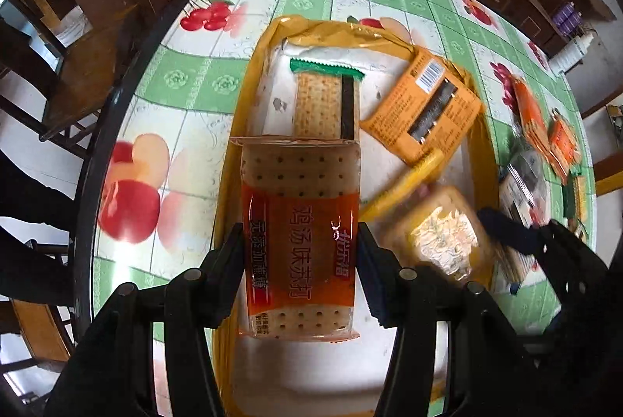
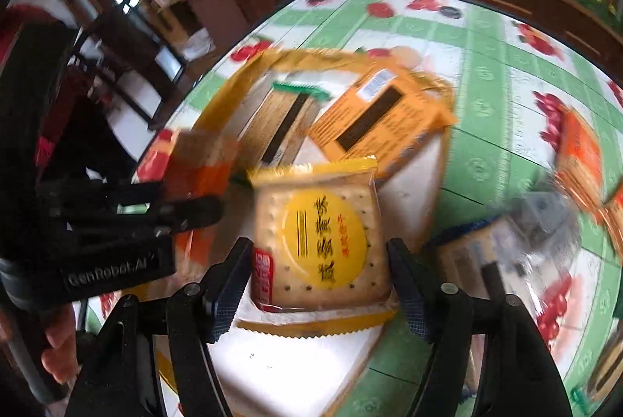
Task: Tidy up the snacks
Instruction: 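Carry both packs into the yellow tray and open both grippers, then lift both grippers away from the tray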
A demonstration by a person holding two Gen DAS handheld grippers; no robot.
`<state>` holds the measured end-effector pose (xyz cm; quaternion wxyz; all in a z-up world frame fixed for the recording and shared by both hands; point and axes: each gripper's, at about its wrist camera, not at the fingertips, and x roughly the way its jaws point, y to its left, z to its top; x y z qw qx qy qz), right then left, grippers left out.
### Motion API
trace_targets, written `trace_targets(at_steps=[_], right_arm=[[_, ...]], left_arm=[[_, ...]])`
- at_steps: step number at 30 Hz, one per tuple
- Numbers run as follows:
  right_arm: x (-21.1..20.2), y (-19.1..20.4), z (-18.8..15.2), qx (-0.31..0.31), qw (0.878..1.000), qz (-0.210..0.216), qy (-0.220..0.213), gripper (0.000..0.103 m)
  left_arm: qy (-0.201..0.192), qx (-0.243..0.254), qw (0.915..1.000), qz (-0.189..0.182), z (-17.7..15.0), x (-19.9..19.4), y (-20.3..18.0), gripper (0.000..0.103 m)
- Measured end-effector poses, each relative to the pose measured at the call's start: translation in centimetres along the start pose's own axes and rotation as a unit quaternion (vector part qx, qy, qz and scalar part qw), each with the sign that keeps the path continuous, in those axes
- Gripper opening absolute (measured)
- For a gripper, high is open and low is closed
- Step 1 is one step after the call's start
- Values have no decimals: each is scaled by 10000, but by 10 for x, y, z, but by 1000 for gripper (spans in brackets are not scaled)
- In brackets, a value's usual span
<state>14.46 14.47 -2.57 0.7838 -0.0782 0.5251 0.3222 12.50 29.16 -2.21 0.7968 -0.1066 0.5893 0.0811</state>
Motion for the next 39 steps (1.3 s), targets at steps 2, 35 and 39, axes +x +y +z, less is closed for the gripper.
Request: trace_targets(at_steps=[2, 35, 39], right_arm=[[1, 6, 1, -146, 9999, 38, -22, 73], [-75, -13, -81, -277, 9980, 554, -113, 75], [-91, -27, -112, -166, 9978, 644, -77, 77]], left_arm=[[38, 12, 10000, 72, 3, 3, -2, 52], [-947, 75, 9935, 628, -90, -47, -75, 59], [-1043, 107, 9939, 329, -122, -50, -104, 59]])
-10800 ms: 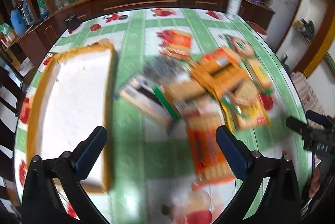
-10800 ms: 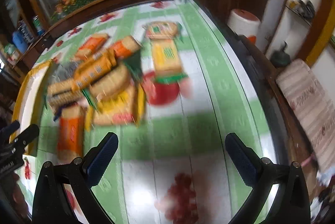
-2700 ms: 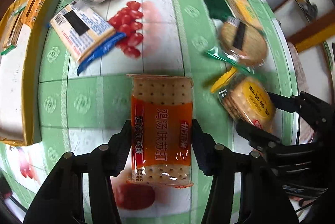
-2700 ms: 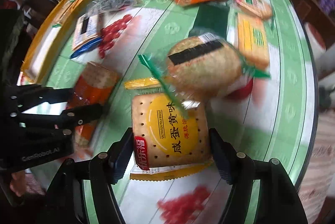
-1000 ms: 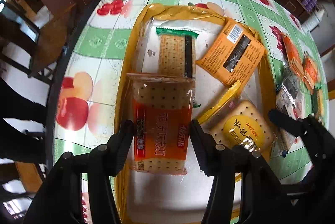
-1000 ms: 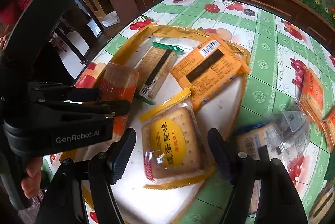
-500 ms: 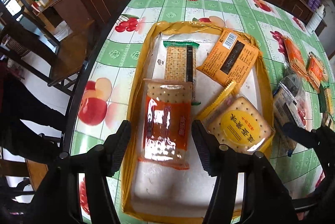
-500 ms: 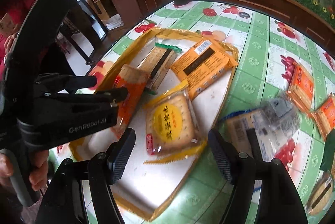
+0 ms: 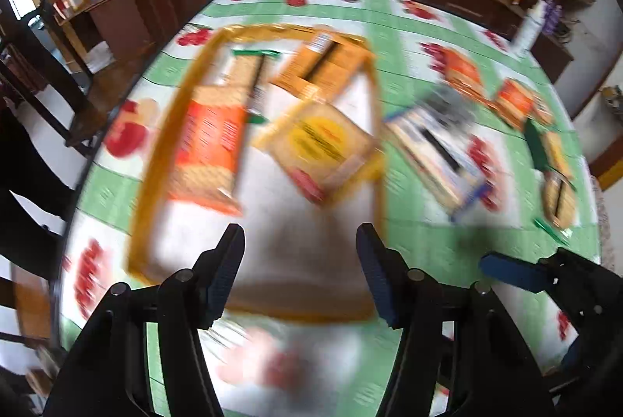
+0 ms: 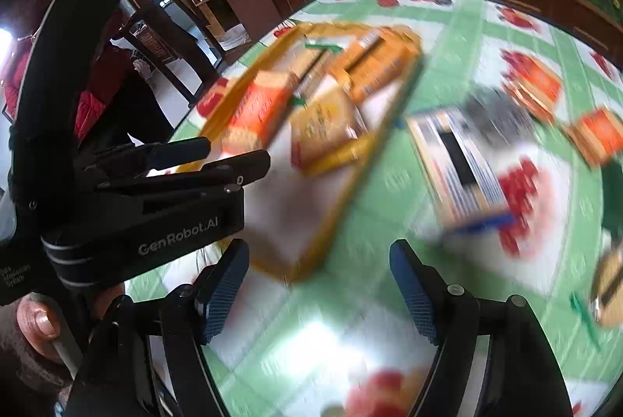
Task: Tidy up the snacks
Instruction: 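Lift both grippers away from the tray, then move both grippers toward the remaining snack packs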
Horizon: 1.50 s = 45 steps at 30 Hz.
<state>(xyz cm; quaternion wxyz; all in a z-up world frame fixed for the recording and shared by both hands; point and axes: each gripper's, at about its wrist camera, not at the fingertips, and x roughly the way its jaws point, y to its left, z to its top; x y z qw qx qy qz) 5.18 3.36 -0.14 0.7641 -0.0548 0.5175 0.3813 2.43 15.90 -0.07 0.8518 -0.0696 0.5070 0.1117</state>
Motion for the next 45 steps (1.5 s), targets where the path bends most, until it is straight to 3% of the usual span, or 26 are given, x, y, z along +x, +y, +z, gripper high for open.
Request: trace_targets(at_steps=[4, 7, 12, 17, 21, 28, 31, 45], right_arm=[[-22, -19, -41, 232, 9997, 52, -3, 78], [-34, -34, -68, 345, 9993, -135, -34, 79], [-55, -71, -107, 929, 9953, -262, -96, 79], [-80, -92, -140, 1432, 9872, -673, -177, 79], [-99, -97, -166, 1804, 9769, -1103, -310, 79], [-116, -107, -200, 2684, 9525, -1382, -405, 79], [-117, -113, -208, 2745, 9510, -1387, -327, 79], [-112, -141, -192, 2621, 9576, -1184, -139, 81]], left_arm=[[-115, 190, 9995, -219, -32, -11, -39, 58], [-20, 350, 9990, -295, -44, -12, -64, 58], [30, 358, 9987, -349, -59, -14, -87, 58], [184, 509, 9971, -531, -73, -10, -100, 58], [471, 676, 9944, -655, -82, -4, -106, 58], [370, 575, 9952, -707, -97, -14, -112, 58], [294, 493, 9957, -726, -103, -17, -116, 58], [126, 577, 9982, 39, -104, -20, -130, 58]])
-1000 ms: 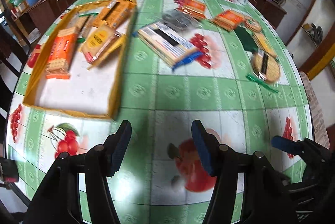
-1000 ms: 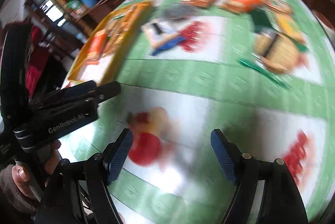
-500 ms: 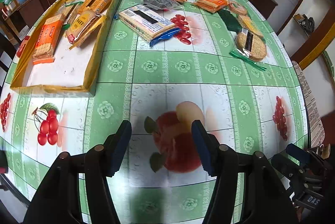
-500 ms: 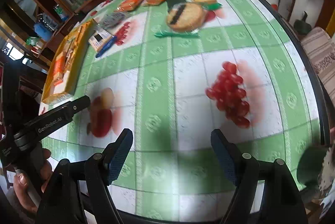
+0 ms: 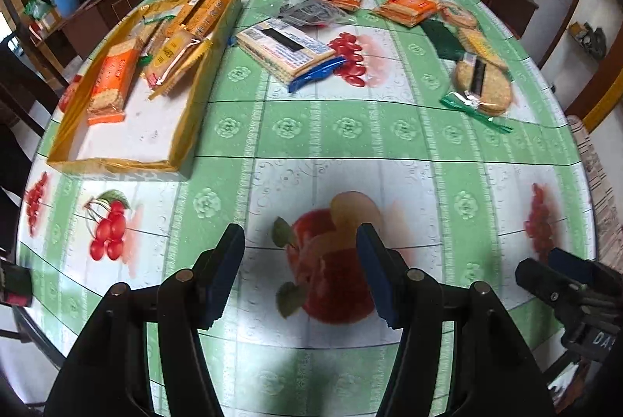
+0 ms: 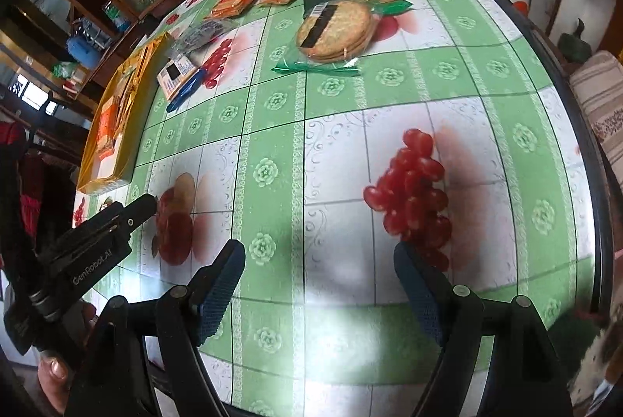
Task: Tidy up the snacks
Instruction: 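Move both grippers toward the remaining snack packs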
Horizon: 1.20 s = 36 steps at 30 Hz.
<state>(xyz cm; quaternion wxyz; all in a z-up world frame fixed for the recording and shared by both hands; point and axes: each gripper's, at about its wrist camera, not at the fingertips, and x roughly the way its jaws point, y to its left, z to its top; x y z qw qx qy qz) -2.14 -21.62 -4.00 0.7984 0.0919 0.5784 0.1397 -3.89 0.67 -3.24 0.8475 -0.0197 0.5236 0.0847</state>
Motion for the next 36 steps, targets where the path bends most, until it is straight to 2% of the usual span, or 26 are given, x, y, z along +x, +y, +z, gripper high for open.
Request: trace_targets(at_steps=[4, 16, 31, 36], right_arm=[[7, 8, 7, -19, 9999, 78, 94, 81], [16, 25, 20, 134, 9998, -122, 18, 83], [19, 17, 35, 260, 9993, -283, 24, 84], [17, 12, 44, 416, 9981, -459, -63, 85]], left_arm=[[-29, 147, 9999, 34, 4, 4, 2, 58], [-18, 311, 9994, -119, 17, 15, 16, 58], [121, 370, 9988, -283, 30, 32, 13, 58], [273, 351, 9984, -360, 41, 38, 16, 58]])
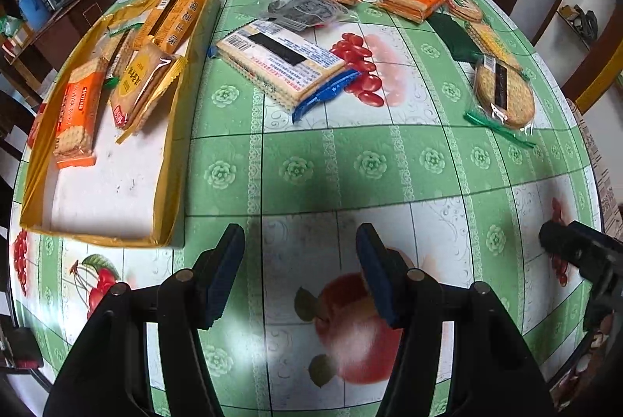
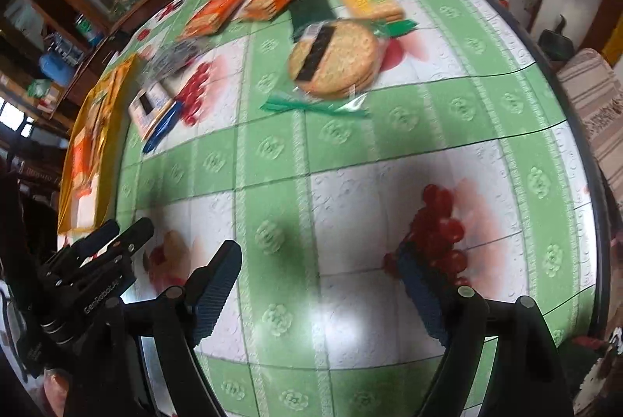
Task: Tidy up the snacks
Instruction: 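Move both grippers toward the remaining snack packs, then grasp the round cracker pack with black label using right gripper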
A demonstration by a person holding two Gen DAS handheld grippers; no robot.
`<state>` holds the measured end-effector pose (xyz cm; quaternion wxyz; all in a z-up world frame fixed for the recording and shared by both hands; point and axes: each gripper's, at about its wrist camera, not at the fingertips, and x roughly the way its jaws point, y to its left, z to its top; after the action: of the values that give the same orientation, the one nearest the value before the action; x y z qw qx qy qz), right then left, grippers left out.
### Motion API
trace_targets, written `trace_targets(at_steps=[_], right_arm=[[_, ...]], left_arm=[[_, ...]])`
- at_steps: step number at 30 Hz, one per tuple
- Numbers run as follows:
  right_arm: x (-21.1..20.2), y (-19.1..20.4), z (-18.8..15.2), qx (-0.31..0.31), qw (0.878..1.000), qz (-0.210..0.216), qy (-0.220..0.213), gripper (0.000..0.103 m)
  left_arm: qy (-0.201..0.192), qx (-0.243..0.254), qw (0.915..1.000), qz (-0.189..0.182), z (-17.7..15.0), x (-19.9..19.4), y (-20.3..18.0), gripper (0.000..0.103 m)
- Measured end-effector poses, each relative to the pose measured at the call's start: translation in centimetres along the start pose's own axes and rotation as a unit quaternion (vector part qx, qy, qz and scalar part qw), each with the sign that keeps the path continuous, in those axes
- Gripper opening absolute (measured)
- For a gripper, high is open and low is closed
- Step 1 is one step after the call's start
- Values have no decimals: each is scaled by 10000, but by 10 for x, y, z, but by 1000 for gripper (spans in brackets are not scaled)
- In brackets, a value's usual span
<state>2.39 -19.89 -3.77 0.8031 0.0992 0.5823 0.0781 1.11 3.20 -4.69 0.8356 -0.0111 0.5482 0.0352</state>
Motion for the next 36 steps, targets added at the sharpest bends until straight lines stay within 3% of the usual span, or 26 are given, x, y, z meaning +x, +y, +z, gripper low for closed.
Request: trace_targets(at_steps=[7, 13, 18, 23, 31, 36], right_arm=[[-4, -23, 35, 368, 9991, -102, -173, 88], [5, -36, 63, 348, 9993, 58, -112, 88], [15, -45, 79, 602, 9981, 101, -26, 88], [20, -56, 95, 997, 9949, 121, -82, 92], [40, -36, 131, 923, 9956, -159, -96, 98], [60, -12, 141, 718, 9970, -254, 116, 101]], left_arm=[[349, -456, 9983, -42, 17, 11, 9, 58], [667, -1415, 9867, -453, 30, 15, 41, 58], [719, -1262, 9893, -143, 60, 18, 47, 58], [812, -1883, 9782, -327, 85, 28, 63, 58], [765, -1876, 9780, -488, 105, 30, 68, 58], [757, -1879, 9779, -510, 109, 28, 72, 58]])
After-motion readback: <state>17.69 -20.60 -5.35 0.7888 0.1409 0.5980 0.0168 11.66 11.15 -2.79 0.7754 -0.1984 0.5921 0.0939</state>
